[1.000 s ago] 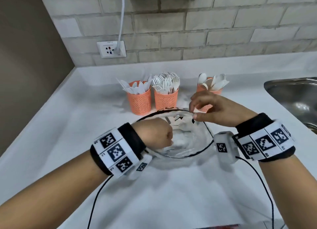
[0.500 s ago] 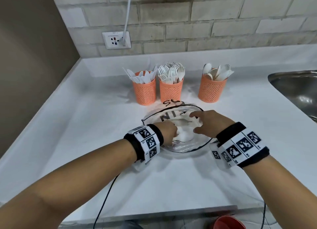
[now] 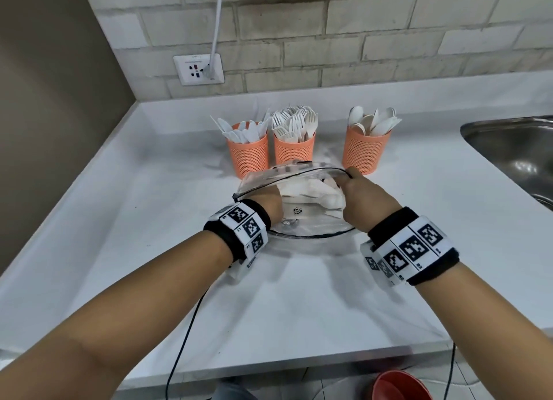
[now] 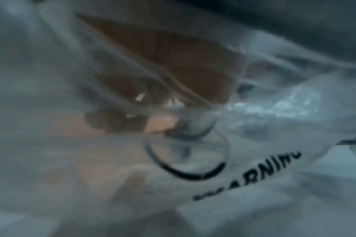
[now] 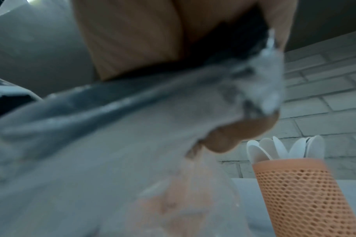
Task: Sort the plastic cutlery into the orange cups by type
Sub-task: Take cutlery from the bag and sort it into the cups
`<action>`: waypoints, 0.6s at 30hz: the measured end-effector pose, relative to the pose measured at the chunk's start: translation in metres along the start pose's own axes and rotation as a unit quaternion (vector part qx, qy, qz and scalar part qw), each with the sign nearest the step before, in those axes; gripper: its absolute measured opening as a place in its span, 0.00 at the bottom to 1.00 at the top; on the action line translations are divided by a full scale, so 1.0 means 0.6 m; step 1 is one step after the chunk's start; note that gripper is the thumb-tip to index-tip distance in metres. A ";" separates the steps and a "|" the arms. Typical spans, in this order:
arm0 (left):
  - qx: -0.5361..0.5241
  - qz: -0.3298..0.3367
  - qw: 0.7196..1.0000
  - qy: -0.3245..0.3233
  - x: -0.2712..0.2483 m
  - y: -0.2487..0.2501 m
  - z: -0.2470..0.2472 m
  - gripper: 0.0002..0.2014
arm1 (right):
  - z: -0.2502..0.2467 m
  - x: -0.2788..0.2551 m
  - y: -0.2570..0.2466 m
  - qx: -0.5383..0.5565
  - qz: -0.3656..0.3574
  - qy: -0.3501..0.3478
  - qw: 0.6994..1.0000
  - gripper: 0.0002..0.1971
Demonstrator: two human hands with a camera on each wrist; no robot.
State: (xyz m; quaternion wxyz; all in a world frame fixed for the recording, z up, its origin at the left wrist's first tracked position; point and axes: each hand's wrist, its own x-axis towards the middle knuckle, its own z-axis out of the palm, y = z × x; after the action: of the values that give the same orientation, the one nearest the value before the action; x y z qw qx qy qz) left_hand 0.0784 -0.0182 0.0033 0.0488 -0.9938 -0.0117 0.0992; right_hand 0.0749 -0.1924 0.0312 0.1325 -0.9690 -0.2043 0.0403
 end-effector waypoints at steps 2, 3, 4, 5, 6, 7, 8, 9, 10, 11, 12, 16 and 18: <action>0.041 0.006 0.996 -0.079 0.001 0.003 0.001 0.18 | -0.002 0.002 -0.006 -0.006 -0.007 0.016 1.000 0.33; 0.060 0.005 0.991 -0.117 0.003 0.004 0.001 0.19 | -0.002 0.003 -0.007 -0.011 -0.008 0.021 1.000 0.32; 0.075 0.011 0.988 -0.133 0.005 0.006 0.002 0.19 | -0.001 0.004 -0.008 -0.015 -0.009 0.023 1.000 0.31; 0.085 0.014 0.987 -0.139 0.005 0.008 0.001 0.18 | 0.000 0.005 -0.008 -0.018 -0.009 0.024 1.000 0.31; 0.105 0.020 0.984 -0.141 0.005 0.007 0.001 0.17 | 0.002 0.005 -0.007 -0.019 -0.009 0.023 1.000 0.31; 0.130 0.028 0.981 -0.140 0.003 0.006 0.001 0.17 | 0.004 0.004 -0.005 -0.018 -0.008 0.022 1.000 0.31; 0.151 0.038 0.978 -0.136 0.003 0.004 0.002 0.17 | 0.006 0.003 -0.002 -0.016 -0.006 0.019 1.000 0.33; 0.165 0.051 0.976 -0.133 0.004 0.003 0.004 0.17 | 0.008 0.001 0.002 -0.013 -0.005 0.016 1.000 0.34; 0.167 0.058 0.975 -0.132 0.002 0.005 0.001 0.16 | 0.009 -0.001 0.007 -0.011 -0.002 0.013 1.000 0.35; 0.163 0.063 0.976 -0.130 0.001 0.009 -0.001 0.15 | 0.008 -0.003 0.012 -0.009 0.003 0.012 1.000 0.35; 0.159 0.064 0.977 -0.125 -0.001 0.013 -0.005 0.14 | 0.008 -0.006 0.017 -0.006 0.006 0.011 1.000 0.35; 0.097 0.048 0.994 -0.031 -0.003 0.035 -0.017 0.15 | -0.002 -0.009 0.034 0.004 0.010 0.018 1.000 0.37; 0.030 0.028 0.999 0.007 0.006 0.047 -0.018 0.14 | -0.006 -0.009 0.040 0.007 0.010 0.018 1.000 0.39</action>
State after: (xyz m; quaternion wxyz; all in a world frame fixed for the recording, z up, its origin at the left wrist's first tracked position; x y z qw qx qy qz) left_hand 0.0845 -0.0475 0.0105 0.0758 -0.9925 0.0195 0.0935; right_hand 0.0797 -0.2167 0.0284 0.1428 -0.9706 -0.1923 0.0253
